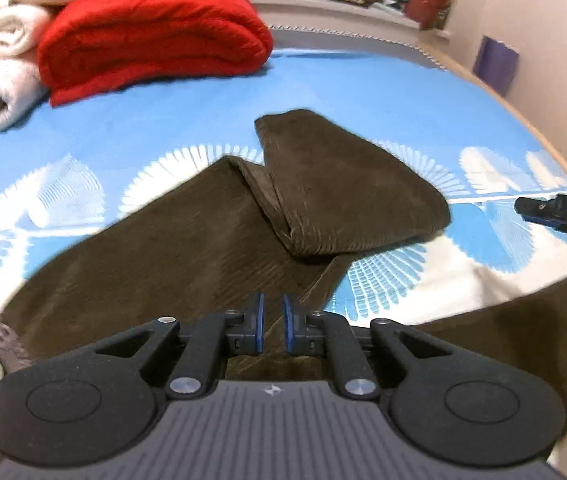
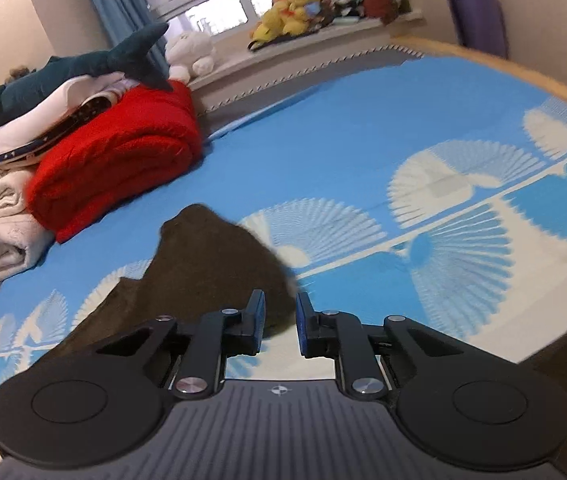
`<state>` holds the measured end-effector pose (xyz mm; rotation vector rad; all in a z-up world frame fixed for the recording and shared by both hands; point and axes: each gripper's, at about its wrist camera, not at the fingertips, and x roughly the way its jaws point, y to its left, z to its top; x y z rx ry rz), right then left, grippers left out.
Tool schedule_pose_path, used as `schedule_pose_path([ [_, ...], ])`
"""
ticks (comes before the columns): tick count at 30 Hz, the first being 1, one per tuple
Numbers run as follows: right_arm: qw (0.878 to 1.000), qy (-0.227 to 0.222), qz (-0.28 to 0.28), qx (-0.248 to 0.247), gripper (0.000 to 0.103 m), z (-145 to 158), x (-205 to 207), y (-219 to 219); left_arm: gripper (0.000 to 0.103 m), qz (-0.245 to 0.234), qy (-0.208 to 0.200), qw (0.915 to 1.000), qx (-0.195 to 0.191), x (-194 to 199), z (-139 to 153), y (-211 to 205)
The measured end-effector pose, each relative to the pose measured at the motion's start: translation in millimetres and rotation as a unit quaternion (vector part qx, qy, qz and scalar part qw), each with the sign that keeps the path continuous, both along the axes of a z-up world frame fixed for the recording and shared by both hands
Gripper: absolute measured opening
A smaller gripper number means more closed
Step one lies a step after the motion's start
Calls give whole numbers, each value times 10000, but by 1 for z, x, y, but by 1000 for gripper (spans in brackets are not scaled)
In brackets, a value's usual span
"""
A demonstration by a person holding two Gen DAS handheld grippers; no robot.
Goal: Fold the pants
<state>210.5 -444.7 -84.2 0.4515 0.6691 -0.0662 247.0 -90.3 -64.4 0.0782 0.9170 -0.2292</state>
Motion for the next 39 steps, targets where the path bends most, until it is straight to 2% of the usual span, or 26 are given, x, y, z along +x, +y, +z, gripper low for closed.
schedule_pose_path([
  [2, 10000, 64, 58, 25, 18, -6, 12, 7, 12, 123, 322, 9993, 161, 11, -22, -11],
  [5, 9998, 173, 107, -10, 24, -15, 31, 14, 17, 127, 408, 9989, 210, 19, -32, -26],
  [6, 9997, 184, 96, -83, 29, -19, 38, 16, 21, 106, 393, 9990, 158, 23, -32, -31],
  [7, 9996, 194, 63, -168, 36, -23, 45, 17, 34, 101, 389, 9991, 120, 28, -34, -32],
  [8, 9995, 214, 15, -240, 39, -28, 51, 18, 43, 125, 424, 9989, 122, 29, -38, -30],
  [13, 9984, 366, -127, -412, 49, -49, 83, 15, 44, 118, 694, 9972, 249, 43, -62, -43],
  [15, 9978, 486, -211, -398, 51, -59, 94, 12, 44, 30, 676, 9970, 384, 45, -67, -48],
  [17, 9972, 602, -259, -372, 52, -67, 102, 11, 49, -37, 628, 9966, 536, 48, -75, -53],
  [19, 9969, 697, -152, -326, 53, -74, 110, 14, 49, -84, 661, 9958, 622, 50, -79, -53],
  [25, 9948, 728, 190, -688, 54, -77, 124, 38, 49, -16, 769, 9959, 469, 57, -84, -49],
  [26, 9943, 727, 196, -754, 52, -76, 125, 40, 49, -19, 780, 9959, 461, 58, -85, -50],
  [27, 9939, 694, 193, -836, 41, -74, 125, 42, 49, -22, 774, 9959, 466, 58, -85, -51],
  [28, 9932, 680, 172, -927, 21, -71, 125, 43, 49, -19, 757, 9960, 474, 58, -85, -51],
  [30, 9933, 575, 198, -985, 16, -63, 122, 42, 48, -38, 743, 9961, 474, 58, -86, -52],
  [31, 9942, 459, 198, -956, 14, -56, 119, 40, 40, -47, 749, 9961, 463, 59, -86, -52],
  [32, 9948, 341, 203, -941, 13, -48, 116, 39, 22, -62, 755, 9961, 458, 58, -86, -51],
  [33, 9952, 241, 213, -924, 13, -40, 113, 38, 10, -145, 775, 9958, 469, 57, -85, -50],
  [34, 9960, 104, 252, -855, 13, -28, 109, 38, 7, -204, 766, 9955, 518, 56, -83, -49],
  [36, 9961, -237, 427, -738, 13, -2, 96, 40, 6, -14, 644, 9967, 497, 53, -70, -38],
  [38, 9925, -559, 860, -668, 12, 26, 81, 47, 6, 292, 606, 9972, 337, 49, -52, -21],
  [39, 9868, -709, 1330, -601, 12, 40, 71, 53, 6, 455, 600, 9968, 276, 46, -45, -13],
])
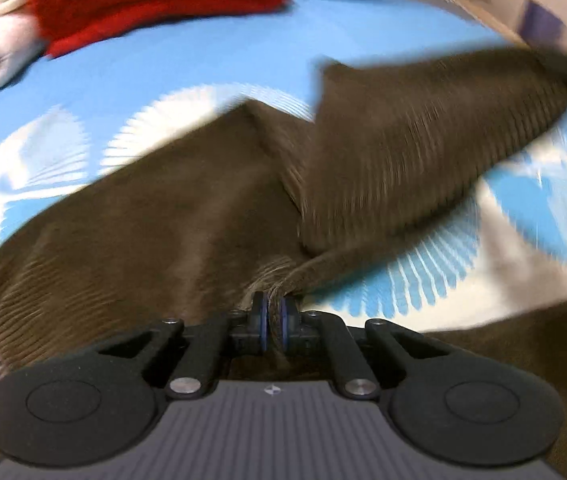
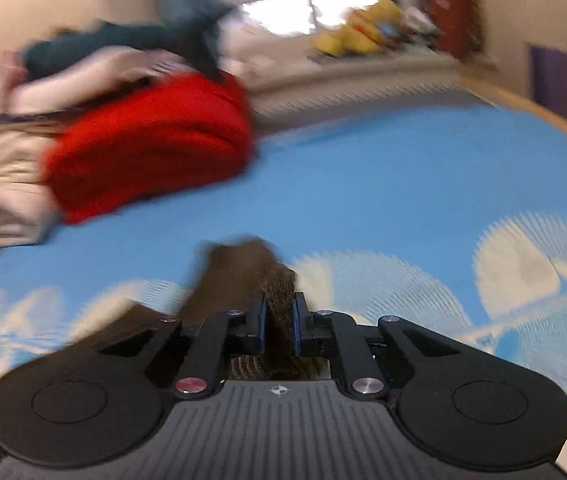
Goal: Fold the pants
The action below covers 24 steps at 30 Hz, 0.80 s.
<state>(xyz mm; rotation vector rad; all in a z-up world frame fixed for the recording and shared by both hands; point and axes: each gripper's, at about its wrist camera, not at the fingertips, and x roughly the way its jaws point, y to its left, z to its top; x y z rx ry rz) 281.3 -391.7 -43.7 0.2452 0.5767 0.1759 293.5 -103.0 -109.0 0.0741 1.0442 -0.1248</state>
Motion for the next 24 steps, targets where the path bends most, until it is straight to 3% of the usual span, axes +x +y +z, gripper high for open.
schedule_pose_path([
  [2, 9938, 62, 1109, 58, 12, 12, -18, 14, 7, 216, 101, 9997, 48, -6, 3, 14],
  [4, 9774, 487, 2049, 170, 15, 0, -32, 26, 7, 312, 423, 9986, 49, -9, -7, 24],
  [6, 9688, 1198, 2147, 329, 17, -27, -27, 28, 12, 169, 736, 9971, 18, -10, -16, 26],
  [7, 9689, 1582, 1869, 355, 25, -44, -22, 23, 17, 59, 736, 9972, 109, -11, -16, 24],
  [8, 9699, 1814, 1567, 434, 26, -55, -18, 17, 25, -26, 656, 9976, 228, -12, -15, 22],
  [10, 9651, 2273, 760, 1058, 30, -77, -8, -12, 35, -103, 493, 9978, 430, -13, -10, 17],
  [13, 9432, 2448, -336, 2220, 44, -96, -5, -56, 35, -150, 408, 9986, 303, -12, -6, 13],
  [15, 9237, 2409, -1042, 2789, 45, -107, -7, -80, 36, -284, 424, 9984, 252, -9, -8, 8],
  [19, 8893, 2591, -1400, 3500, 45, -140, -4, -93, 36, -500, 277, 9975, 420, -6, -10, -6],
  [23, 8623, 2648, -1644, 3991, 45, -162, 8, -89, 36, -573, 252, 9968, 488, -4, -14, -14],
  [24, 8541, 2642, -1777, 4112, 38, -166, 10, -90, 36, -643, 242, 9960, 566, -4, -17, -17],
])
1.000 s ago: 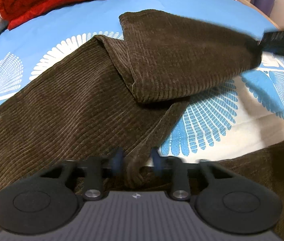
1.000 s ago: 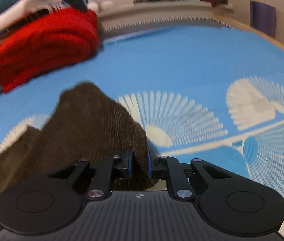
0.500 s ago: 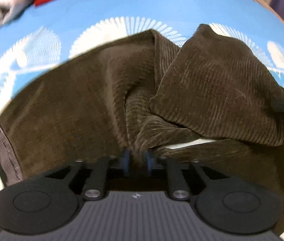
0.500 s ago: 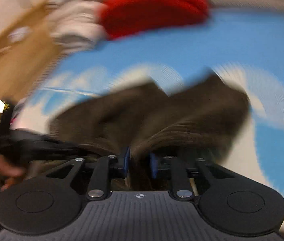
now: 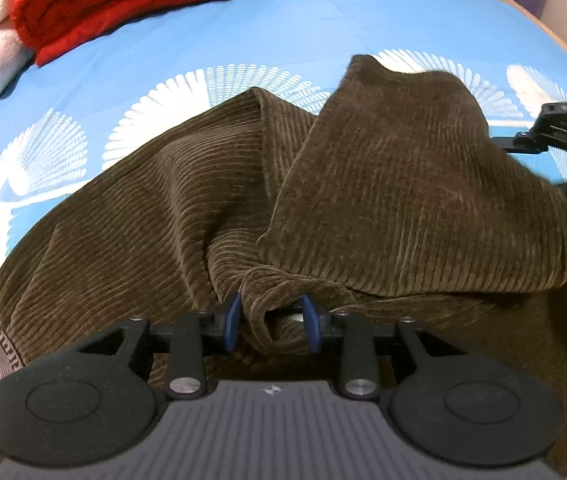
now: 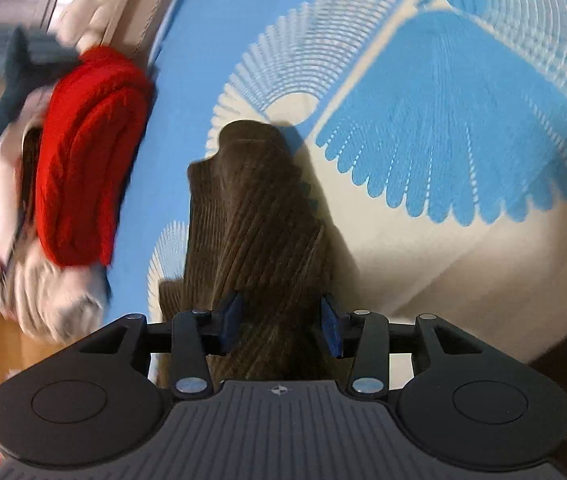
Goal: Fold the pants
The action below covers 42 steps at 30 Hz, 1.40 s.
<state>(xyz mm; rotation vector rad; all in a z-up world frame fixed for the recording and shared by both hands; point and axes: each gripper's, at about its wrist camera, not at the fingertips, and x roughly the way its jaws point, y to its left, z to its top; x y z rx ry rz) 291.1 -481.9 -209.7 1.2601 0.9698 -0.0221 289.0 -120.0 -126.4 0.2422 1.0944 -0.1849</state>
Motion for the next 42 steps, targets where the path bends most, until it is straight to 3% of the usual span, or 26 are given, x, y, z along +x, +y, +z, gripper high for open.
schedule_pose_path([
  [1, 9999, 43, -148, 42, 19, 0, 0, -1, 34, -76, -11, 9999, 90, -1, -2, -3],
  [2, 9996, 52, -288, 55, 15, 0, 1, -2, 28, -167, -10, 9996, 213, -2, -6, -6],
  [4, 9989, -48, -471, 15, 14, 7, 3, -6, 20, -294, -3, 9985, 454, -2, -13, -10],
  [7, 9969, -414, -667, 18, 13, 26, 5, -13, 12, -299, 56, 9983, 498, 1, -17, -8],
  [12, 9846, -1284, -1134, -357, 11, 58, 1, -37, 10, -186, 105, 9990, 381, 5, -15, 0],
  [14, 9656, -1808, -1691, -800, 10, 83, -11, -56, 9, -179, 84, 9993, 326, 5, -15, 1],
  [15, 9465, -1964, -2263, -1201, 10, 96, -27, -69, 9, -203, 80, 9993, 312, 4, -14, 2],
  [16, 9174, -2089, -2950, -1666, 10, 105, -47, -83, 7, -251, 74, 9991, 328, 3, -14, 1],
  [17, 8908, -1888, -3439, -2293, 10, 111, -62, -95, 7, -356, 48, 9990, 250, 2, -13, 0],
  [18, 8761, -1453, -3627, -2825, 10, 110, -69, -106, 7, -455, 75, 9988, 151, 0, -12, -2],
  [19, 8750, -958, -3584, -3110, 11, 101, -70, -117, 7, -528, 122, 9985, 112, -1, -12, -4],
  [21, 8892, -73, -3073, -3388, 12, 74, -60, -130, 7, -698, 105, 9972, 266, -5, -15, -9],
  [22, 9011, 298, -2744, -3343, 15, 55, -55, -135, 7, -746, 93, 9965, 356, -5, -18, -10],
  [24, 9198, 616, -2523, -2942, 16, 27, -55, -142, 7, -736, 138, 9966, 352, -4, -19, -8],
  [27, 9292, 606, -2759, -2382, 14, 8, -68, -153, 7, -744, 186, 9967, 270, -2, -18, -3],
  [32, 9248, 489, -2941, -2364, 18, 7, -79, -170, 7, -821, 221, 9960, 276, -4, -17, -4],
  [35, 9249, 509, -2922, -2379, 7, 5, -84, -173, 8, -880, 158, 9958, 207, -3, -16, -6],
  [38, 9105, 451, -3213, -2564, 6, 21, -96, -173, 10, -963, 113, 9952, -131, -6, -10, -6],
  [42, 8683, 1160, -3696, -3098, 6, 31, -118, -178, 24, -1400, 396, 9870, -684, -15, -6, -11],
])
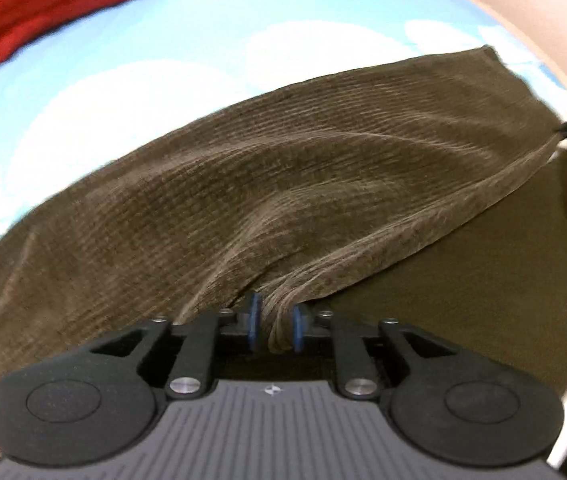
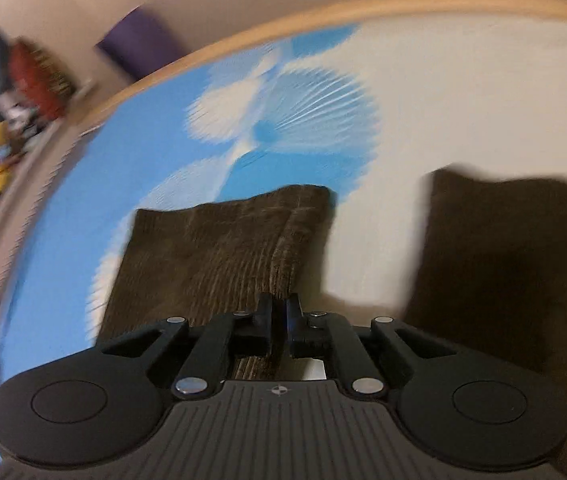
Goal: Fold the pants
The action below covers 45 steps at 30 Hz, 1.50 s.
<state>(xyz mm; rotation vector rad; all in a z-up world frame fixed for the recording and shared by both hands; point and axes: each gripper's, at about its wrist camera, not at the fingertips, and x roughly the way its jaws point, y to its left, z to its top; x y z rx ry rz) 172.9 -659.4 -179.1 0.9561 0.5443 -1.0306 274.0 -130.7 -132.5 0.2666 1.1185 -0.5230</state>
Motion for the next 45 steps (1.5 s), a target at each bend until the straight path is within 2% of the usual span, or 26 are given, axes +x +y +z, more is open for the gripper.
schedule_pose_path([
  [2, 9992, 233, -263, 164, 8, -7, -9, -7, 46, -175, 113, 9996, -204, -4, 8, 4],
  [3, 9990, 186, -190, 351, 12, -11, -10, -11, 49, -192, 121, 9991, -360, -4, 14, 10],
  [5, 9987, 68, 12, 498, 14, -10, -11, -15, 49, 4, 73, 9969, -784, 0, 30, 33],
  [7, 9996, -55, 46, 275, 29, 7, -15, -13, 49, 587, -65, 9918, -1136, 10, 44, 73],
  [9, 9997, -99, 187, -79, 40, 28, -15, -4, 49, 1364, -225, 9835, -1170, 21, 48, 121],
  [11, 9979, -207, 528, -324, 41, 52, -13, 4, 49, 2223, -401, 9703, -869, 30, 44, 168],
  [14, 9886, -519, 1223, -702, 41, 92, -17, 19, 57, 3315, -368, 9408, -607, 37, 25, 237],
  [16, 9767, -681, 1762, -1021, 41, 118, -30, 31, 63, 3660, -183, 9290, -510, 41, 9, 263],
  [17, 9703, -750, 1985, -1164, 41, 129, -40, 38, 66, 3726, -109, 9267, -471, 42, 2, 272],
  [20, 9539, -768, 2529, -1424, 46, 152, -73, 60, 68, 3592, 61, 9325, -373, 42, -16, 282],
  [23, 9515, -695, 2688, -1326, 46, 150, -109, 73, 66, 3403, -16, 9399, -285, 37, -32, 278],
  [24, 9543, -675, 2610, -1293, 46, 144, -124, 74, 60, 3317, -79, 9427, -342, 36, -36, 276],
  [25, 9586, -589, 2496, -1237, 46, 137, -135, 73, 35, 3216, -69, 9456, -497, 35, -36, 275],
  [26, 9637, -474, 2378, -1113, 46, 130, -143, 72, 21, 3187, -90, 9463, -529, 34, -35, 275],
  [28, 9770, -311, 1987, -706, 46, 120, -162, 59, 14, 3273, -219, 9437, -419, 35, -28, 273],
  [29, 9800, -313, 1865, -619, 46, 117, -168, 53, 13, 3470, -277, 9359, -550, 34, -23, 277],
  [30, 9831, -262, 1729, -546, 46, 113, -176, 45, 13, 3586, -400, 9308, -584, 28, -16, 278],
  [31, 9858, -177, 1597, -496, 46, 109, -183, 40, 13, 3578, -556, 9308, -500, 25, -12, 274],
  [33, 9911, 4, 1305, -258, 46, 95, -199, 29, 14, 3372, -768, 9380, -239, 17, -2, 262],
  [34, 9925, 32, 1217, -78, 46, 87, -205, 24, 17, 3353, -711, 9392, -213, 14, 1, 260],
  [36, 9933, 42, 1118, 295, 46, 69, -216, 15, 20, 3650, -420, 9296, -276, 6, 12, 267],
  [38, 9929, 146, 1082, 465, 46, 49, -223, 11, 29, 3840, -164, 9205, -705, -11, 30, 285],
  [40, 9922, 327, 1021, 629, 46, 28, -228, 8, 29, 3887, 44, 9173, -867, -28, 47, 300],
  [42, 9912, 335, 1024, 768, 46, 11, -227, 6, 39, 3846, -25, 9178, -984, -54, 63, 313],
  [44, 9893, 290, 963, 1058, 46, 1, -225, 1, 61, 3639, -135, 9266, -943, -84, 68, 315],
  [45, 9888, 160, 975, 1116, 46, -1, -225, 0, 63, 3554, -135, 9301, -923, -98, 65, 313],
])
